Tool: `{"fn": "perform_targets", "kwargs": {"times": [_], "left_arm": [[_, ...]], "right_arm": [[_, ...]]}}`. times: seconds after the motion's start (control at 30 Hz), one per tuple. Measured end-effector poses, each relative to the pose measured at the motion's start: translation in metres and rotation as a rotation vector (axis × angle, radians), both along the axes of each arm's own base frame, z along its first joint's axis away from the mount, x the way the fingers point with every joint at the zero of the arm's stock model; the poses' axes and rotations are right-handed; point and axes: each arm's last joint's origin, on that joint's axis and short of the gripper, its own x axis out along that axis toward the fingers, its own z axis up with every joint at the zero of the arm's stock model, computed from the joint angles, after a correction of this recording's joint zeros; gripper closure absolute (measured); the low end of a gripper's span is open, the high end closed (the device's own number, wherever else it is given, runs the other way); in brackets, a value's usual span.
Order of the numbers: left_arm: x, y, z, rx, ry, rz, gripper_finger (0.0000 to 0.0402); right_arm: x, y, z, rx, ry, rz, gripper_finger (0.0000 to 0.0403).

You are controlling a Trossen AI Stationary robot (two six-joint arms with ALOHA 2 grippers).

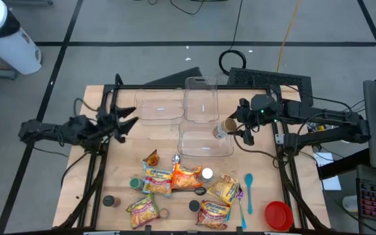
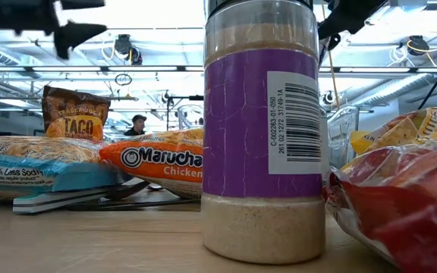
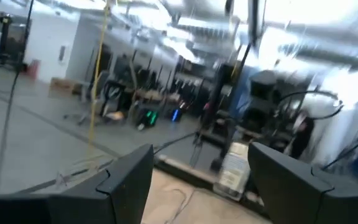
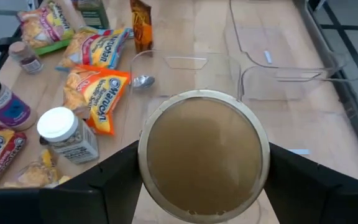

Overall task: Pick & Place Food Item
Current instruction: Put the gold seasoning bottle into the top left transparent container

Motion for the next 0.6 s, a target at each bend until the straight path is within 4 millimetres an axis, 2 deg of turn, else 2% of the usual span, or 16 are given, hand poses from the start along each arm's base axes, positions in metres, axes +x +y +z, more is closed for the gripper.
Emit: {"fn": "perform_targets", "kwargs": {"times": [0.1,0.23,0.3,0.4,0.5,0.6], "left_arm": [[0.032,-0.002,0.027,0.050,0.173,0.010,0.0125],[0.088,-0.002,0.050,0.092,0.417,0.028,0.0097],[0.116,-0.003,0.053,0.136,0.515,-0.001,0.0083],[0.158,-0.005,0.057,0.201,0.557,-0.082,0.0066],[0.195,-0.008,0.051,0.237,0.612,-0.144,0.0058],[0.224,-0.009,0.043,0.258,0.648,-0.169,0.0058]], "right_arm": [[0.004,0.003,-0.001,0.008,-0.010,0.011,0.0134],[0.008,0.007,0.001,0.004,-0.034,0.033,0.0134],[0.010,0.008,0.002,0.002,-0.049,0.040,0.0131],[0.012,0.009,0.002,-0.001,-0.060,0.048,0.0130],[0.013,0.011,0.002,-0.013,-0.070,0.062,0.0134],[0.013,0.011,0.002,-0.015,-0.071,0.066,0.0134]]}}
